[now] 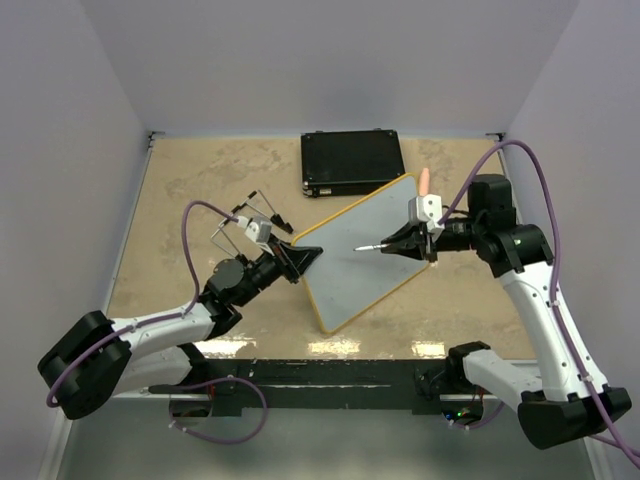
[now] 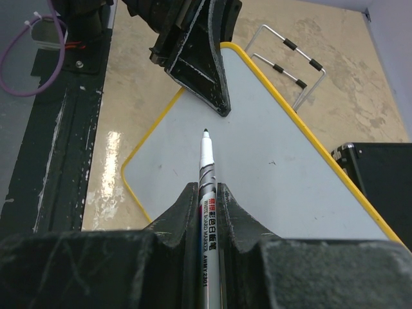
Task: Write a sentence on the whiteboard
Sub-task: Move the whiteboard to the center of the board.
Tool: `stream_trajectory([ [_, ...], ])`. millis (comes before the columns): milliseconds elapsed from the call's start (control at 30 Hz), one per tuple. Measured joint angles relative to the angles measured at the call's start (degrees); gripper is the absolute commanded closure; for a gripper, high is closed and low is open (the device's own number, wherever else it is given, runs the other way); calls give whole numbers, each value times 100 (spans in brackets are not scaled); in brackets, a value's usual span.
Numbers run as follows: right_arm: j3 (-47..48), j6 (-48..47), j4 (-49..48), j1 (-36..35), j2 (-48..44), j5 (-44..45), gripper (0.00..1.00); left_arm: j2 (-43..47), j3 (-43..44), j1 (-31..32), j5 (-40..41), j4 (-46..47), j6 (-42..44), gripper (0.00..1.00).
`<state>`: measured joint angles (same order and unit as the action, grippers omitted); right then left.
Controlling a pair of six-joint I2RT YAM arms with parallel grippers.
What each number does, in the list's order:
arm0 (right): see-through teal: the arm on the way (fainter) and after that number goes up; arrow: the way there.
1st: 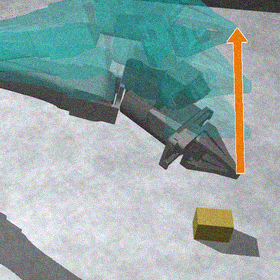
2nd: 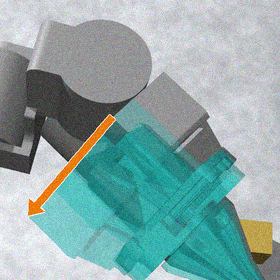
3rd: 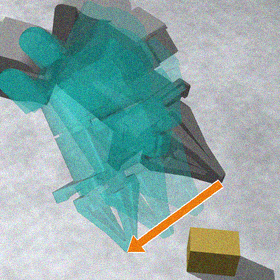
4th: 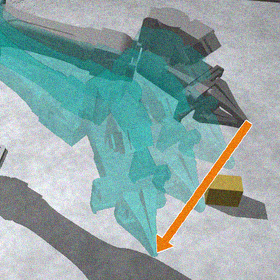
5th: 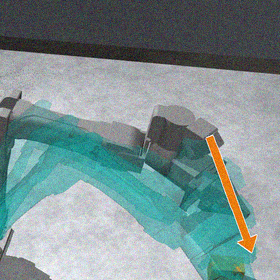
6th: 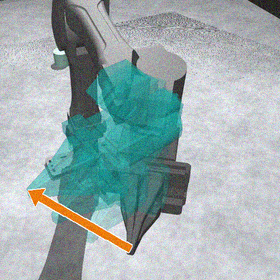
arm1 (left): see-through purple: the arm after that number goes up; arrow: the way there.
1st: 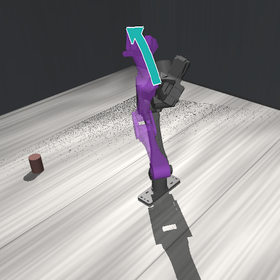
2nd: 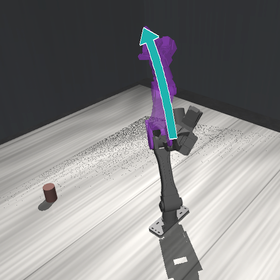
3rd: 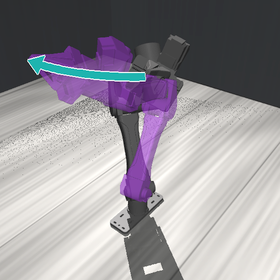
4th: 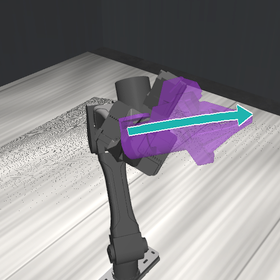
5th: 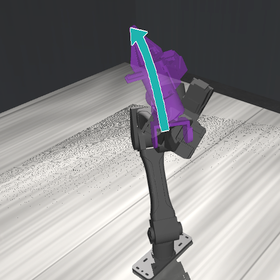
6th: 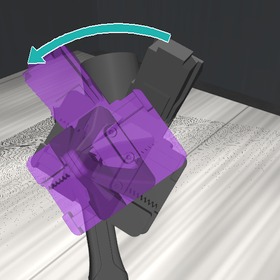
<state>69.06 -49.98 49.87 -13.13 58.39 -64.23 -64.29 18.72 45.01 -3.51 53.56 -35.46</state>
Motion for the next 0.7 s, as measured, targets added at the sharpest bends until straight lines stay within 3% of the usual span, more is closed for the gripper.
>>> stream_trajectory([
  [700, -824, -212, -302, 0, -258, 28, 100, 79, -533, 160, 247, 638, 61, 100],
])
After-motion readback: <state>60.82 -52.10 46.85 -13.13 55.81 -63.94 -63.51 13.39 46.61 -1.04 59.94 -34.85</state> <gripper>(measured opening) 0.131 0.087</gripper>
